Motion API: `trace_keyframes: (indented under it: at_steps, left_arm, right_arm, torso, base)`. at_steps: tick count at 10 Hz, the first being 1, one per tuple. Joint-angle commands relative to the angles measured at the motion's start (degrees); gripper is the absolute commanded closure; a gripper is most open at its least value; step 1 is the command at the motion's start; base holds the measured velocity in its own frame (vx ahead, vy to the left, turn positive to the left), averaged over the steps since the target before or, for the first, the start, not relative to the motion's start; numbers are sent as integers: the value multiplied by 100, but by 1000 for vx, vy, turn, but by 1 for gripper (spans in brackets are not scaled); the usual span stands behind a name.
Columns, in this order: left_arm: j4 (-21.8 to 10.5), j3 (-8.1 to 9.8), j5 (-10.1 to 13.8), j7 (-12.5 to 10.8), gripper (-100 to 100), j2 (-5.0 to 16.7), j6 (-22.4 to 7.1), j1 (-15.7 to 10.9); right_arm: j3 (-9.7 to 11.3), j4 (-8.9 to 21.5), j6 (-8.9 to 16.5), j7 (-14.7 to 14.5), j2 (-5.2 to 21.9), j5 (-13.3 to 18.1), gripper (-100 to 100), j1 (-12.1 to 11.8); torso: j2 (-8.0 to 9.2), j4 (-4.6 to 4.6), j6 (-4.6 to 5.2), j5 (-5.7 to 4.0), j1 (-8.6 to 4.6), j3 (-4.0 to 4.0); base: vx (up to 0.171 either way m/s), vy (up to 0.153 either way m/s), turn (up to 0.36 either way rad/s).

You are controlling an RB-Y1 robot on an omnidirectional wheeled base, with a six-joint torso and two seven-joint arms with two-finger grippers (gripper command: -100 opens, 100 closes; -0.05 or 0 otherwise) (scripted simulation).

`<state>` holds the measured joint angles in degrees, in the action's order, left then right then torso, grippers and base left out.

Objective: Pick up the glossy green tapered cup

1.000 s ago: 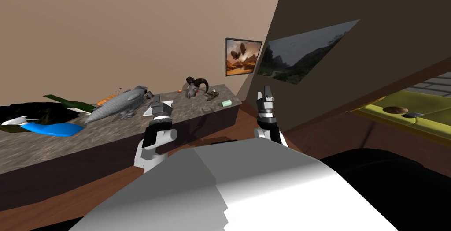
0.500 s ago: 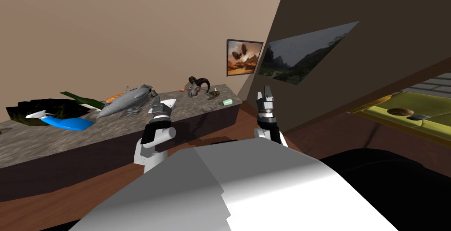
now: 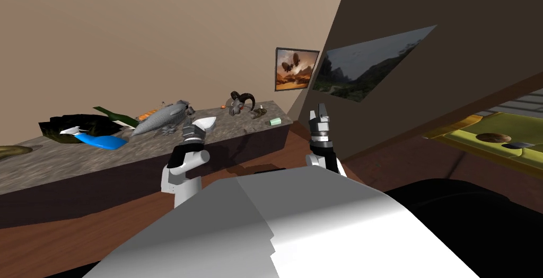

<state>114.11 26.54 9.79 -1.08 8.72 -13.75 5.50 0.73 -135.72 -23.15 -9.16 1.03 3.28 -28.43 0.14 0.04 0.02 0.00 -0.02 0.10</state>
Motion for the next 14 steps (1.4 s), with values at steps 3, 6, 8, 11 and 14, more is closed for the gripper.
trace_keyframes:
  at_steps: [3, 6, 8, 11, 14]
  left_arm:
    - [-432, 363, -18, -77, -100, -2, -630, -472]
    - [-688, 526, -49, -119, -100, 4, -1109, -722]
    - [-949, 676, -97, -164, -100, 17, -1446, -983]
    - [-1228, 811, -162, -210, -100, 39, -1971, -1254]
    - [-1528, 930, -243, -259, -100, 69, -2411, -1533]
  right_arm:
    - [0, 0, 0, 0, 0, 0, 0, 0]
    - [0, 0, 0, 0, 0, 0, 0, 0]
    - [0, 0, 0, 0, 0, 0, 0, 0]
    - [0, 0, 0, 0, 0, 0, 0, 0]
    - [0, 0, 0, 0, 0, 0, 0, 0]
  torso:
    - [1, 0, -1, 1, 2, 0]
    - [-2, -1, 0, 0, -2, -1]
    - [-2, -1, 0, 0, 0, -2]
    - [-7, -2, 0, 1, 3, -4]
    - [-14, -3, 0, 0, 0, -8]
  base:
    - [-48, 18, 55]
    - [-37, 9, 26]
    - [-35, 15, 32]
    - [-22, 17, 18]
    - [-5, 11, 6]
